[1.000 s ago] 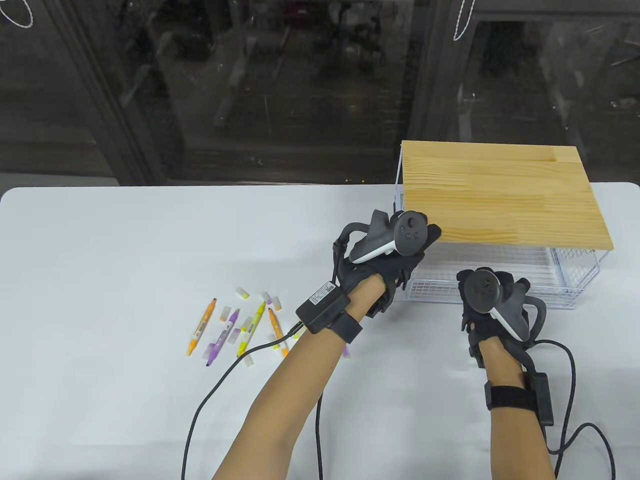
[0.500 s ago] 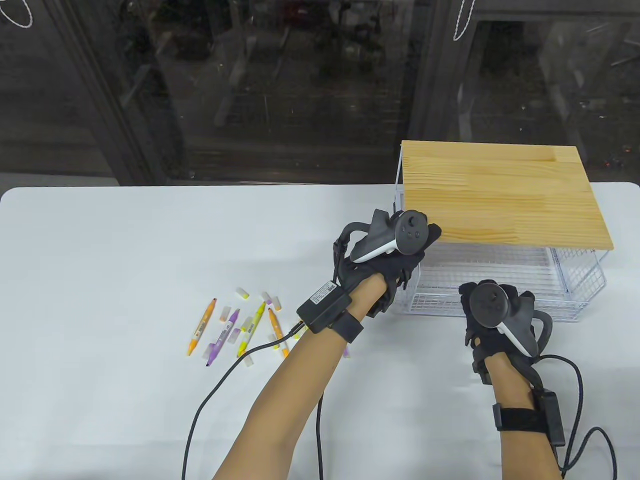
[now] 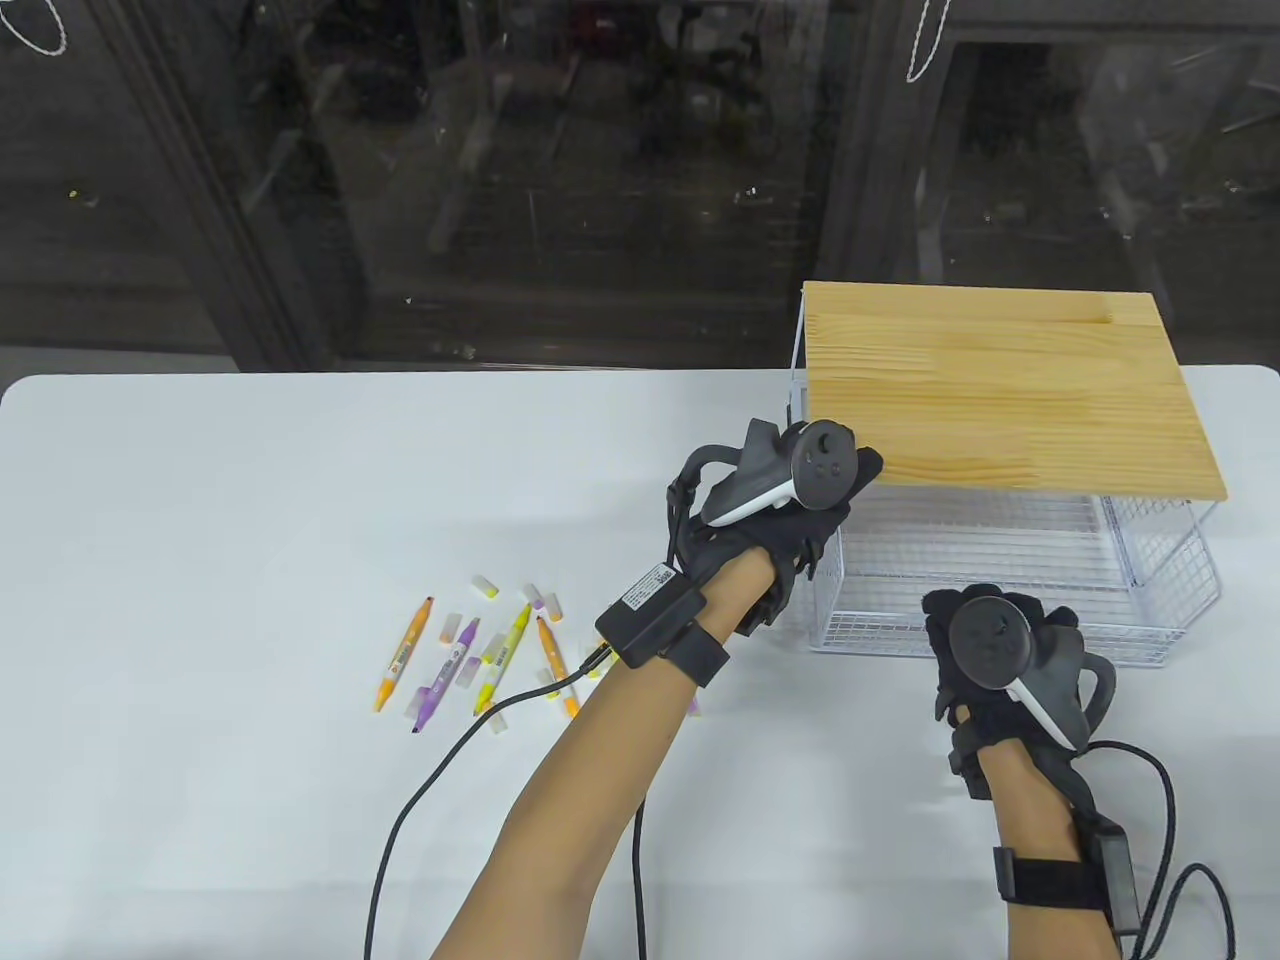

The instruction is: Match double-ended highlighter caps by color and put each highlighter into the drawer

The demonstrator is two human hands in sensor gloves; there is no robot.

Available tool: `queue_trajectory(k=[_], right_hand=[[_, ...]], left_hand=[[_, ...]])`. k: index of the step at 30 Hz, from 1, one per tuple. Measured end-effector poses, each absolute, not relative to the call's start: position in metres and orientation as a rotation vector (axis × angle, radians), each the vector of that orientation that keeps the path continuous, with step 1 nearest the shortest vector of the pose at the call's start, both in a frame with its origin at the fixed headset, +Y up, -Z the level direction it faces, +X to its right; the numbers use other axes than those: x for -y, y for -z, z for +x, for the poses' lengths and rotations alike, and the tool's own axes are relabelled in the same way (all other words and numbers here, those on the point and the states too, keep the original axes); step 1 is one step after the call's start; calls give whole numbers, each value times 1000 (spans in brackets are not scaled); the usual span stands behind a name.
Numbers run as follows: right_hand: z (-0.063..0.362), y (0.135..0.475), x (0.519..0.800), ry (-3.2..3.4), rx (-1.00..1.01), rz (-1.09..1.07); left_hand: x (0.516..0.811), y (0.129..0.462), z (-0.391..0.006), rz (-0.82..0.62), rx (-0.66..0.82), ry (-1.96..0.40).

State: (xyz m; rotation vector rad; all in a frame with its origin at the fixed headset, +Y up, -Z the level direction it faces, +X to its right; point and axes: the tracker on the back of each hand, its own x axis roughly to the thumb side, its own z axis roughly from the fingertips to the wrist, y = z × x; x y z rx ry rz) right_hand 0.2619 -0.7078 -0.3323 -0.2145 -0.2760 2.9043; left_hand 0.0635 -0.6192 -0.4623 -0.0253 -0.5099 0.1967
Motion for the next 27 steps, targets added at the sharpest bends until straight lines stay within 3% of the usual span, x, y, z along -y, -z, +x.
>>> queue_trajectory(k=[27], right_hand=[[262, 310, 698, -2841, 138, -202]], left_hand=[[621, 461, 63, -6, 504, -211]])
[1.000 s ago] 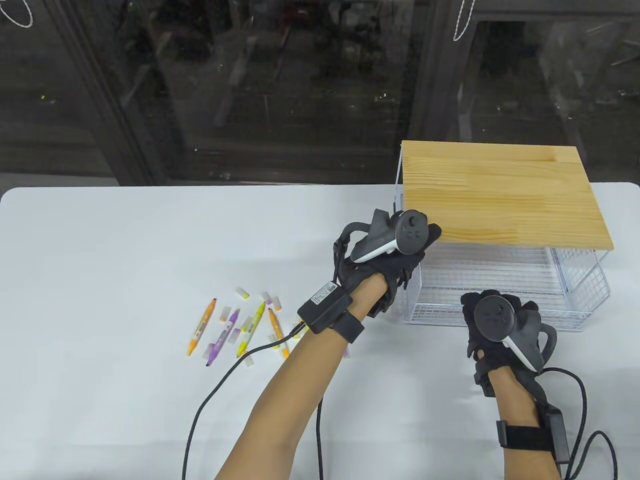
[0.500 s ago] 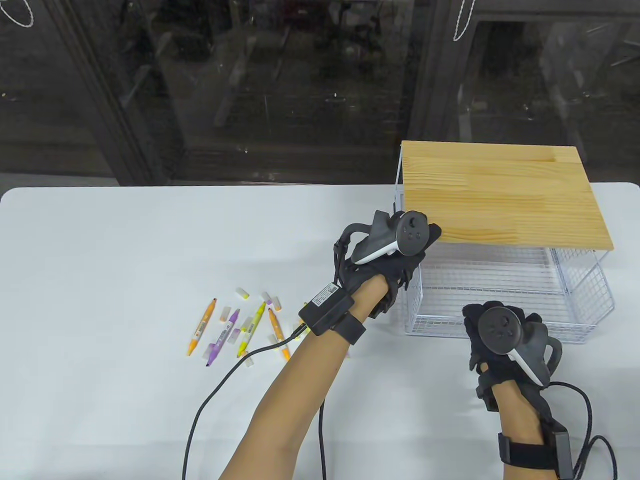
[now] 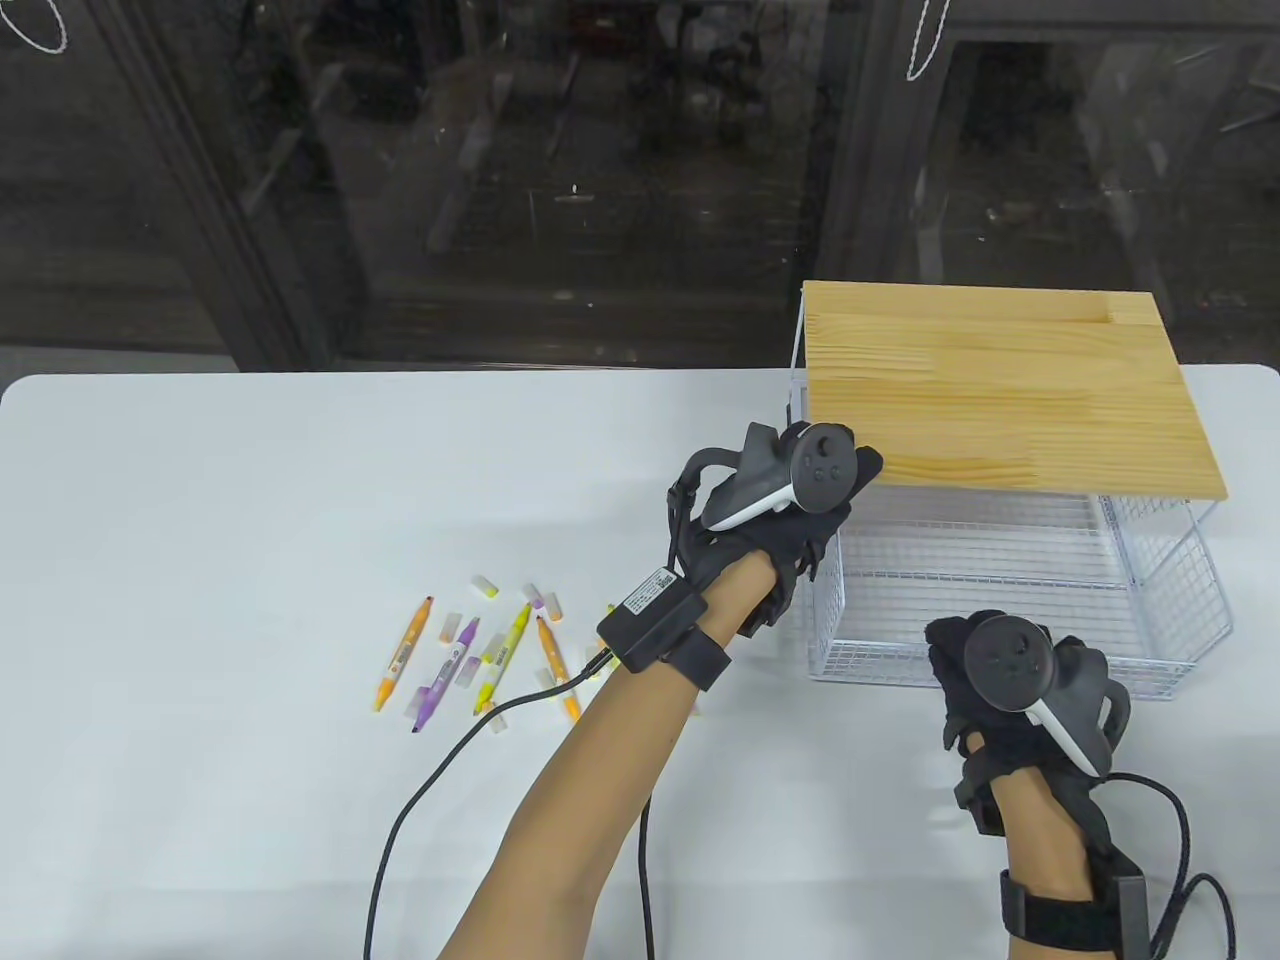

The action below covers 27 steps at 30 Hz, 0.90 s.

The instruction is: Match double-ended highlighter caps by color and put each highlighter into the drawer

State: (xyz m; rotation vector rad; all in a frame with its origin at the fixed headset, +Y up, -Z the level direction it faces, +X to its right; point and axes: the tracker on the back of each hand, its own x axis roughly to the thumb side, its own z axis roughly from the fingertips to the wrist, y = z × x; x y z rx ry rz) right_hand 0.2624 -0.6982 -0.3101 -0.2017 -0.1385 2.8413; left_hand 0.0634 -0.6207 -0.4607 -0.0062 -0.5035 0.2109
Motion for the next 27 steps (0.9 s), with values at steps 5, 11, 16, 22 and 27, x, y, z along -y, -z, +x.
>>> queue_trajectory(k=[5, 11, 16, 22, 27], right_hand=[[263, 310, 698, -2824, 102, -201], [263, 310, 701, -2798, 73, -216], [264, 309, 701, -2806, 87, -214], [266, 309, 700, -2801, 111, -210], [266, 305, 691, -2800, 218, -207]], left_hand=[[621, 461, 63, -4, 504, -211], [621, 460, 63, -3, 505, -215], [624, 458, 61, -6, 503, -243], [622, 456, 58, -4, 520, -206], [601, 443, 32, 78, 523, -226]])
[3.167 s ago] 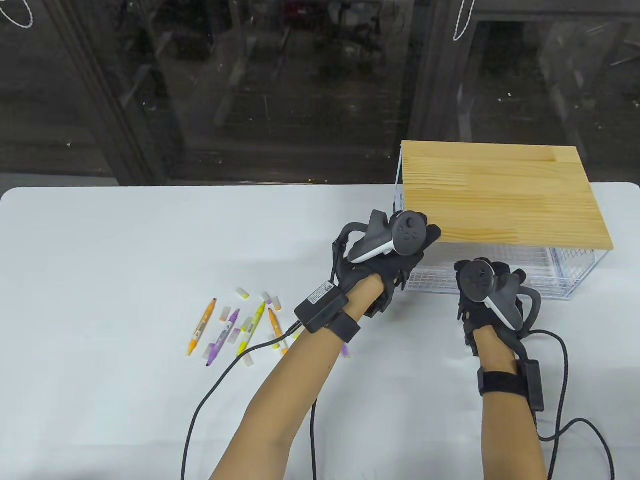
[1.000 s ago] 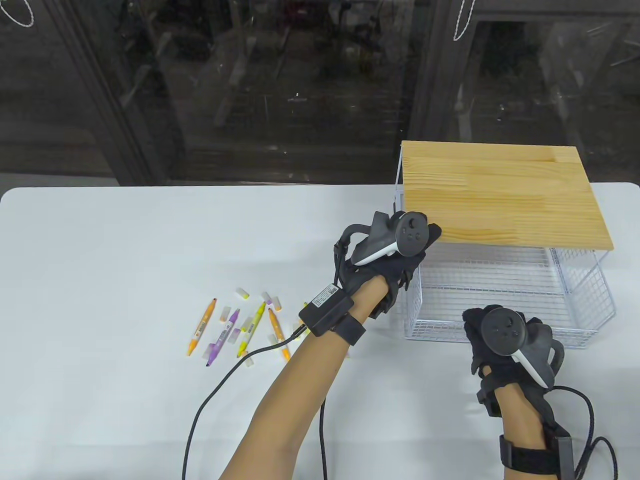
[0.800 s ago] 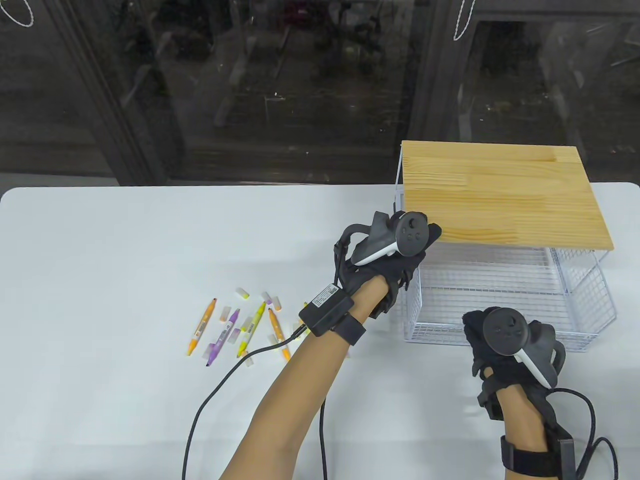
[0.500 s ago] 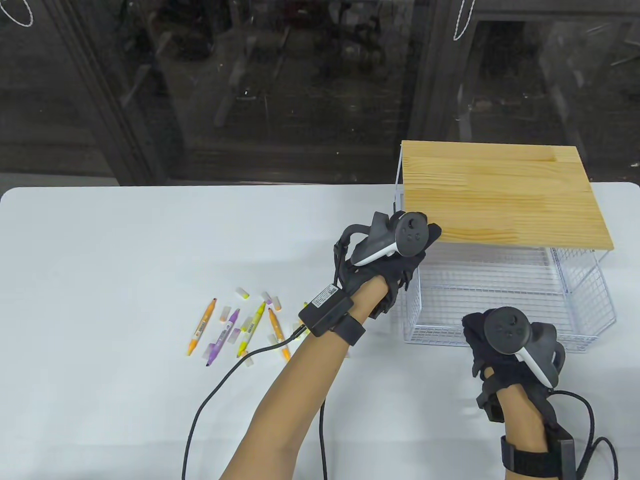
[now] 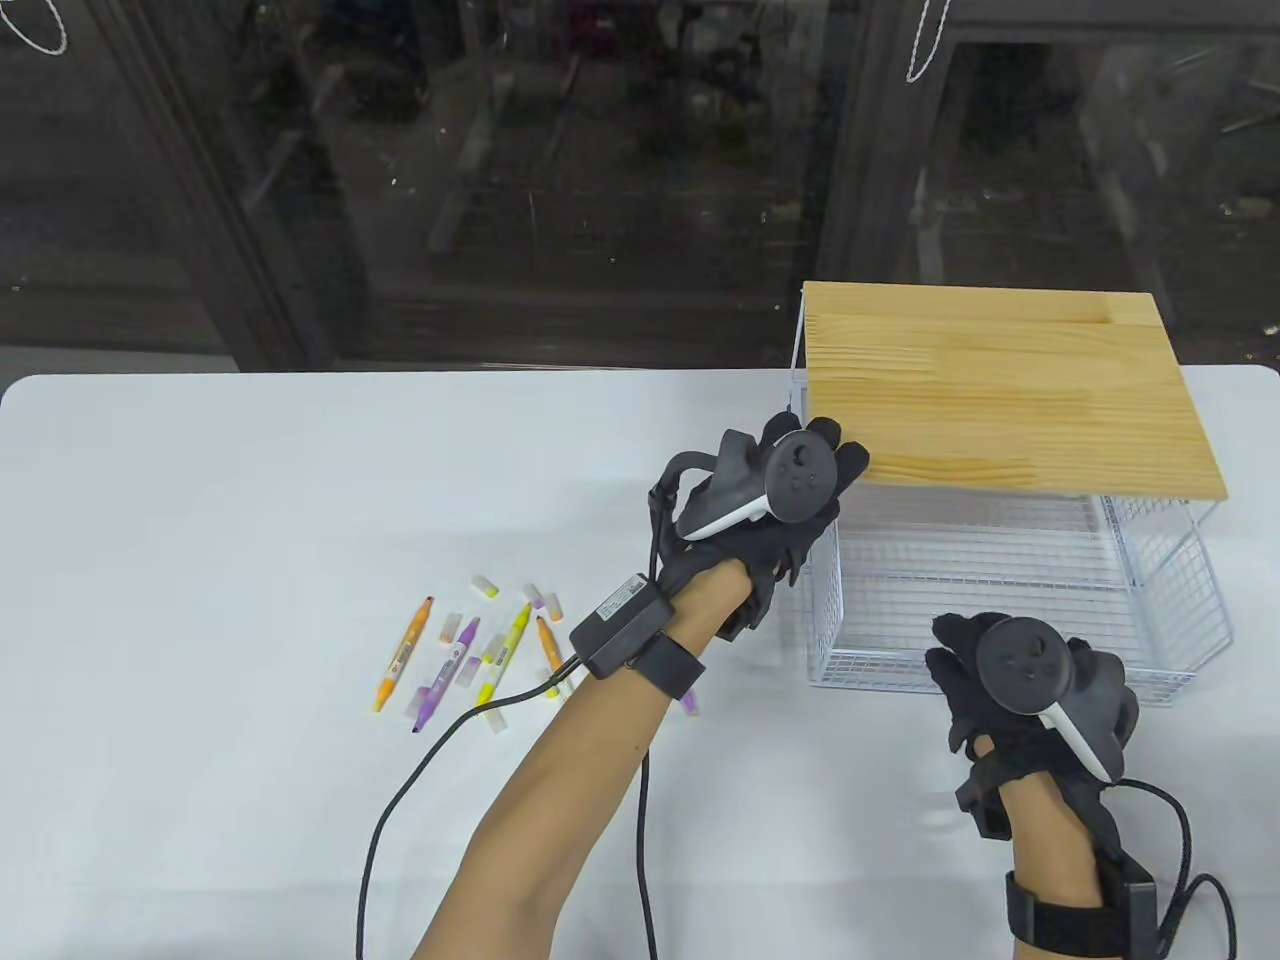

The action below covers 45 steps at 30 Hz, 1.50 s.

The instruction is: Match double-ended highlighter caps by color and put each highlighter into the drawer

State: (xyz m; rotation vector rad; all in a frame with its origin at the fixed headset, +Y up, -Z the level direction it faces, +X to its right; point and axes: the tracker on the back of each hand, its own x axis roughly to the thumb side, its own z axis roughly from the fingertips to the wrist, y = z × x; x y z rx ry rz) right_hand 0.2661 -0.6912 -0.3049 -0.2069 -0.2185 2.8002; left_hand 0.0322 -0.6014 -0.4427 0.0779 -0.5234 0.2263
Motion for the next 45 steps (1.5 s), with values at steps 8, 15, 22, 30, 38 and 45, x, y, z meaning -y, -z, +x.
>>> queue_trajectory(k=[8, 15, 22, 30, 38, 45], right_hand=[[257, 301, 669, -2840, 366, -204], [240, 291, 635, -2902, 520, -212], [213, 276, 598, -2915, 617, -146], [155, 258, 557, -2901, 699, 29], [80, 263, 558, -2871, 595, 289], [41, 292, 600, -2833, 426, 396]], left_hand=[[588, 419, -56, 155, 460, -271], [597, 393, -137, 189, 386, -335], [598, 364, -204, 227, 305, -312], [619, 342, -261, 215, 212, -342], [642, 333, -289, 204, 156, -371], [665, 330, -296, 174, 137, -405]])
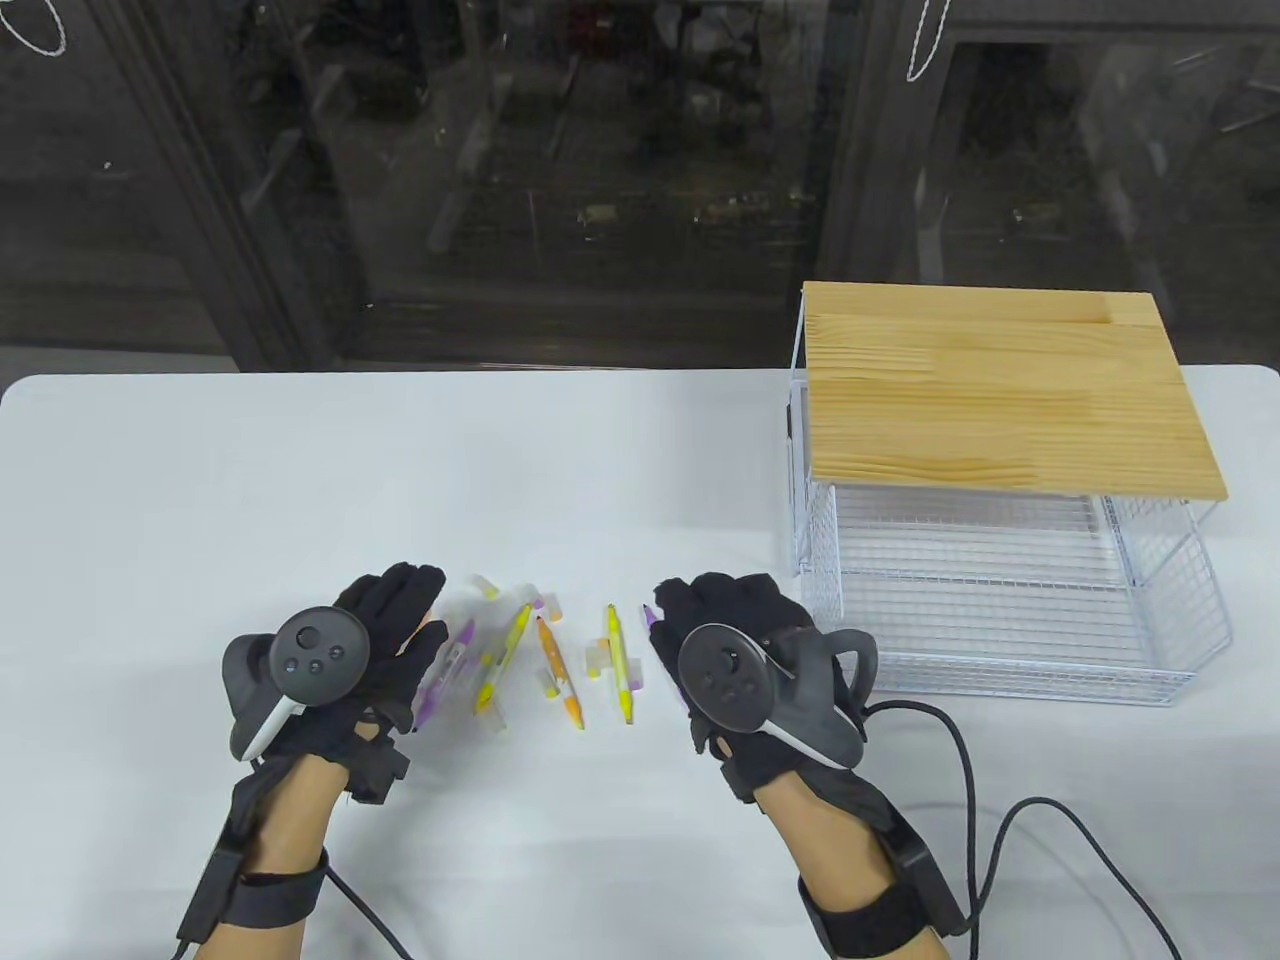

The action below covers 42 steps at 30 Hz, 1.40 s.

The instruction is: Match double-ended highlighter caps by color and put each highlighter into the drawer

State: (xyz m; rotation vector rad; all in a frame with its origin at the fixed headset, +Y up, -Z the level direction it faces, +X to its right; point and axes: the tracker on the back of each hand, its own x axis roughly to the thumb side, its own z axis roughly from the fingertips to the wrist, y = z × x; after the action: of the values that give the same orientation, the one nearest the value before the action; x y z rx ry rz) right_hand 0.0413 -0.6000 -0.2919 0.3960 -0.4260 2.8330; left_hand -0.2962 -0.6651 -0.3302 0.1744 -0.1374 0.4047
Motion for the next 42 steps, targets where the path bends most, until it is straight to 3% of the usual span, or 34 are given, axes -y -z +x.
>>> queue_trajectory(k=[6, 9, 13, 24, 42], right_hand=[[36, 321, 658, -2811, 317, 404], [41, 328, 674, -2818, 338, 387], [48, 324, 682, -2844, 418, 369], [61, 316, 691, -2791, 365, 303], [64, 317, 693, -2796, 280, 273]], left_hand=[[677, 329, -307, 145, 119, -394], [680, 329, -314, 138, 97, -392], [679, 328, -314, 151, 86, -377], [683, 335, -318, 181, -7, -331], [734, 376, -320, -47, -245, -50]])
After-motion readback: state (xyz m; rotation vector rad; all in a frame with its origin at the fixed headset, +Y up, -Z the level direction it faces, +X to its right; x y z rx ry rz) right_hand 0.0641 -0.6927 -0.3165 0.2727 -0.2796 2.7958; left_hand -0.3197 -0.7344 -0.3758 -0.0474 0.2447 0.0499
